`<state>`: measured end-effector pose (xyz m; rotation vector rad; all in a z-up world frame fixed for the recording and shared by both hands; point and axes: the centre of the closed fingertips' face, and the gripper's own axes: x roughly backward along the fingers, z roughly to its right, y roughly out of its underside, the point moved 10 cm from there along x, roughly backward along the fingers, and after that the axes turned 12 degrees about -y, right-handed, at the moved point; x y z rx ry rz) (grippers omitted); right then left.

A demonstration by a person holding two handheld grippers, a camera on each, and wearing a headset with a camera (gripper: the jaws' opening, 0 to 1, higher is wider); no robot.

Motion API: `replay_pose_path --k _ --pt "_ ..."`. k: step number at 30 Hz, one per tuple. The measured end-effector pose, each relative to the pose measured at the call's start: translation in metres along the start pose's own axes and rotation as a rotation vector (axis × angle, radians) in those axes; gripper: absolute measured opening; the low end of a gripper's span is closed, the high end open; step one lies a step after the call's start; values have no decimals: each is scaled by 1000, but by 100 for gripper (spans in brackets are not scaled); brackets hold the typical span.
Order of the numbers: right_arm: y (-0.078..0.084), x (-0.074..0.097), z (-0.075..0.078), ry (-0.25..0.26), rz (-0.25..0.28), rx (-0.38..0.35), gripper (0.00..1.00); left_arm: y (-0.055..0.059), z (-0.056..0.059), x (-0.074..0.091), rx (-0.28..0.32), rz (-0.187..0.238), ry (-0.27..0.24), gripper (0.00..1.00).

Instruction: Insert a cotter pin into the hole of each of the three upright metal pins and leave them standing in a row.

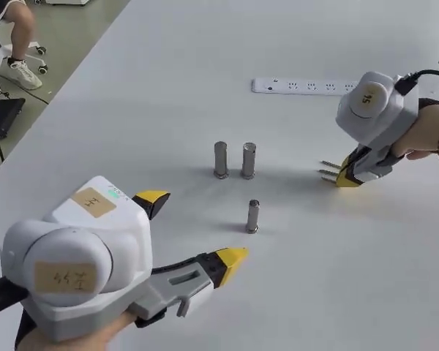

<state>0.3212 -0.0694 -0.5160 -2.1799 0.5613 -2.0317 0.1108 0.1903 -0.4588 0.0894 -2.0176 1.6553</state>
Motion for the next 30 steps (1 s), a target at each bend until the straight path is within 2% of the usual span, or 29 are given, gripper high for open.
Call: replay_pose_path --k 4,6,12,21,26,27,30 --pt "1 0 -8 10 26 18 0 -2 1 -1 24 15 11 64" --pt "1 1 -13 26 24 56 0 -3 1 -1 23 18 13 63" --pt "1 3 -34 48 62 120 0 -3 3 -2 23 7 18 59" --pt "-12 13 -66 80 135 251 0 -1 11 -3 24 -19 44 50" --pt "-21 21 -83 94 182 324 0 -1 12 -4 6 -37 44 48" --pt "-23 18 -79 91 199 344 0 -1 13 -4 8 -39 48 48" --pt "-28 23 -89 92 223 389 0 -1 13 -6 11 -45 54 47"
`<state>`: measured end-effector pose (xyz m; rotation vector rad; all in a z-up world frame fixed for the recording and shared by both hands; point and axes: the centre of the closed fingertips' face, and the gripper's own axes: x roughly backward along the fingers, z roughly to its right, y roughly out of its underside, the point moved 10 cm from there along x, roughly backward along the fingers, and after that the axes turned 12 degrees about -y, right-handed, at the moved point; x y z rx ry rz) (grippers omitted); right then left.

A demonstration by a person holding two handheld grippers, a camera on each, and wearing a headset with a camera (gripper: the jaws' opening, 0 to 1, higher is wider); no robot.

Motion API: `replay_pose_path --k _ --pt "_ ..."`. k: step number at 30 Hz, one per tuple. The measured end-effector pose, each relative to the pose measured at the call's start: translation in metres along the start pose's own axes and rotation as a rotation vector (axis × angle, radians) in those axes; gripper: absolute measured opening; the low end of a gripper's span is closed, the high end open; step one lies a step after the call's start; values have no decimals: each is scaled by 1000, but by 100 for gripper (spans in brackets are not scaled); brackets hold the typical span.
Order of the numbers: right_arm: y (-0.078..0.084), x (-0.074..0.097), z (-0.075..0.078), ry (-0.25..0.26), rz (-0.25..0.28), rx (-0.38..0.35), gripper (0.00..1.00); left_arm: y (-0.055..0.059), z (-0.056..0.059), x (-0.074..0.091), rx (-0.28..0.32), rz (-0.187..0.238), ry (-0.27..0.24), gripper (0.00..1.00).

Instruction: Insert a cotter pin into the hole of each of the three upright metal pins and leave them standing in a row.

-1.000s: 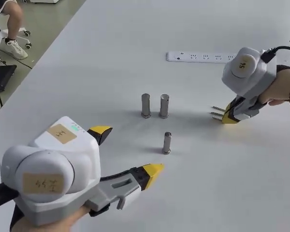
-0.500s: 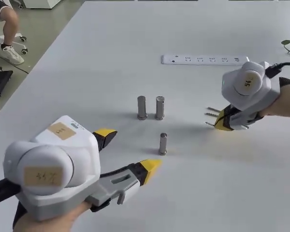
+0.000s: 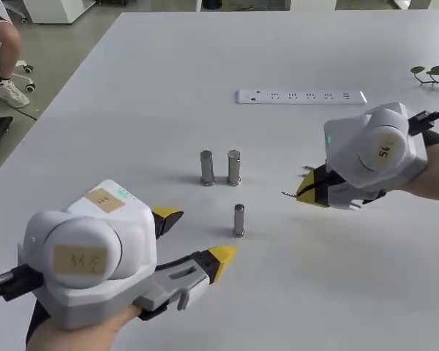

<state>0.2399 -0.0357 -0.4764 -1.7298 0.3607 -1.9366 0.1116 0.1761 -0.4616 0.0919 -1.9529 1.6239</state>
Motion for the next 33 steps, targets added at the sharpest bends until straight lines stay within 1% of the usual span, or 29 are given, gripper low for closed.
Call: replay_pose_path --k 5,7,9,11,12,13,16,19,21,22,24,26,27,29,31,32,33 --pt "-17 6 -12 -6 35 57 0 -2 1 -2 -2 -9 13 44" --pt "-25 7 -16 -6 61 106 0 -3 1 -3 0 -8 20 41" --pt "-30 9 -20 -15 74 118 0 -5 2 -4 12 -14 34 39" --pt "-35 9 -24 -17 84 151 0 -5 3 -5 17 -20 42 38" --pt "-36 10 -25 -22 87 156 0 -6 3 -5 18 -22 46 37" --pt "-39 10 -27 -18 92 171 0 -6 4 -6 22 -25 57 36" --pt "-42 10 -30 -19 97 192 0 -7 5 -7 52 -34 77 33" --pt "-45 11 -34 -14 105 214 0 -7 5 -10 101 -55 97 31" --pt "-48 11 -36 -12 107 231 0 -8 4 -12 150 -76 99 29" --pt "-49 12 -37 -7 112 240 0 -8 4 -12 165 -77 106 27" --pt "-51 12 -39 -7 113 250 0 -10 5 -13 243 -77 122 24" --pt "-53 11 -40 -6 113 259 0 -11 5 -15 306 -78 139 23" --pt "-53 10 -41 -15 104 259 0 -12 5 -16 330 -85 142 22" --pt "-53 9 -42 -6 97 272 0 -12 5 -19 328 -106 145 20" --pt "-54 8 -45 -8 101 278 0 -12 8 -21 339 -111 153 18" --pt "-55 8 -46 -10 104 280 0 -12 9 -21 358 -114 162 18" --pt "-56 7 -48 -17 103 285 0 -13 11 -22 394 -114 174 18"
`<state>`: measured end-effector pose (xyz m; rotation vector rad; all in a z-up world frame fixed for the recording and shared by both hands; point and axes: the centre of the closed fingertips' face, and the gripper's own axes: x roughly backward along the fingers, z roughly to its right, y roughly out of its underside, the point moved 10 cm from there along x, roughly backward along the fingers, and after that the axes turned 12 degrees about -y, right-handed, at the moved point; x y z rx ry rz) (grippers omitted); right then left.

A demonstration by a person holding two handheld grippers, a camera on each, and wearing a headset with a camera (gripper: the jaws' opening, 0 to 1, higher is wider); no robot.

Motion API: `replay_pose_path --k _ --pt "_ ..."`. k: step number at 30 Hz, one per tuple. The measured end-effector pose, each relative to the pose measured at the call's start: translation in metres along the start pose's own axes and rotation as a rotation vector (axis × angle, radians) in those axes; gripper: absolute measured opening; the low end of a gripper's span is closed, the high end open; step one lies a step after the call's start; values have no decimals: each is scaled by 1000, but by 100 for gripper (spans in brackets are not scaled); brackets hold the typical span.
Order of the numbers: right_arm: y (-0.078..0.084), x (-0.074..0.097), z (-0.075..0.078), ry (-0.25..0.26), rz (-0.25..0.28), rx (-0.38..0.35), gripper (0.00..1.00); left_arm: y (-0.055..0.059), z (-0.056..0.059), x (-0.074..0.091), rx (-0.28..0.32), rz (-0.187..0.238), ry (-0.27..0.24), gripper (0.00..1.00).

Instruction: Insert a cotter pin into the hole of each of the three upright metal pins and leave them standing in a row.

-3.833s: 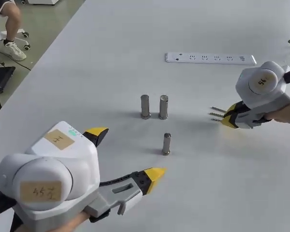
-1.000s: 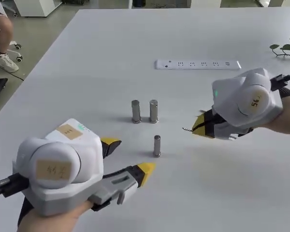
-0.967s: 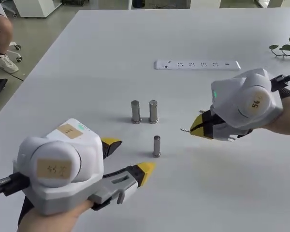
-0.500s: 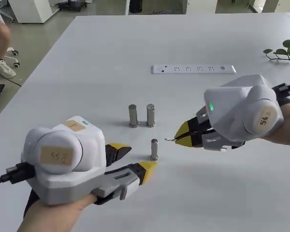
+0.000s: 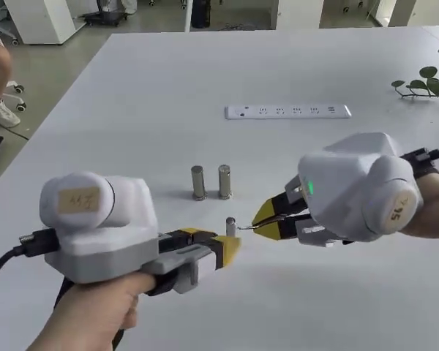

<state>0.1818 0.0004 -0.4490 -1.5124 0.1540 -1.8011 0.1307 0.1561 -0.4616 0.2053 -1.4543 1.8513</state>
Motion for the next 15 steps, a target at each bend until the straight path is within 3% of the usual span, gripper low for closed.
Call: replay_pose_path --k 9,15 --pt "-8 1 -5 5 10 25 0 2 4 -3 136 -4 47 12" --pt "-12 1 -7 13 22 35 0 4 5 -2 164 -10 58 5"
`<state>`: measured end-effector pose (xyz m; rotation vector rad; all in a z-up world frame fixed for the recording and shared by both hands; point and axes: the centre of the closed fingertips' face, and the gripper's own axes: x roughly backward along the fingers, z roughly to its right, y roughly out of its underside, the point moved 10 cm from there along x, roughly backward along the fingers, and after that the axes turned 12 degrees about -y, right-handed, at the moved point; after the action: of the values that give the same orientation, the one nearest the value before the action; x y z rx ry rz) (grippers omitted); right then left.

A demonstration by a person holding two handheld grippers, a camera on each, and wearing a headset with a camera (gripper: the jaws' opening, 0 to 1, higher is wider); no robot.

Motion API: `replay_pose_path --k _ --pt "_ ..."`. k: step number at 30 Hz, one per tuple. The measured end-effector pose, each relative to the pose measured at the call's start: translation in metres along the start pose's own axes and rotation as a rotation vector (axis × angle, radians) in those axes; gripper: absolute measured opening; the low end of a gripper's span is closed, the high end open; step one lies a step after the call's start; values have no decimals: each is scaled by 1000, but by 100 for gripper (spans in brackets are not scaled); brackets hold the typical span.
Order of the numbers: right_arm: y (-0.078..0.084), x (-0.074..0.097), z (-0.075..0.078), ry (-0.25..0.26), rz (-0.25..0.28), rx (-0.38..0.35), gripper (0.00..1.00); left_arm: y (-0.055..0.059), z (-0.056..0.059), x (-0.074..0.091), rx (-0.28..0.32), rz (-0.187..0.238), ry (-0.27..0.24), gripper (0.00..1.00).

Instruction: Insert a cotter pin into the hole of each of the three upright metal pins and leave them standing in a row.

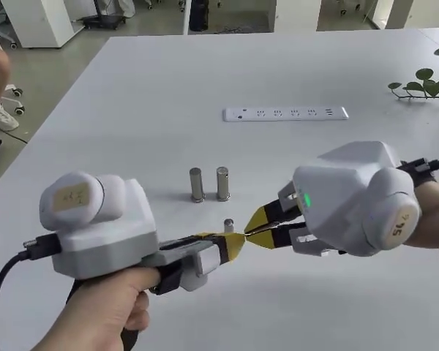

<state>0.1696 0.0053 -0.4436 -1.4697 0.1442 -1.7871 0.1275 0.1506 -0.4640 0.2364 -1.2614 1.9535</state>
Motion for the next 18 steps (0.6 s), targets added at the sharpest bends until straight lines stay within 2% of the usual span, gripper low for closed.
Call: replay_pose_path --k 4,10,18 --pt "-3 0 -1 -1 -1 14 0 1 1 1 34 5 11 2" --pt "-5 -1 -1 1 -2 18 0 1 0 1 47 2 12 0" --pt "-5 -2 -1 2 0 11 0 1 1 1 10 2 9 0"
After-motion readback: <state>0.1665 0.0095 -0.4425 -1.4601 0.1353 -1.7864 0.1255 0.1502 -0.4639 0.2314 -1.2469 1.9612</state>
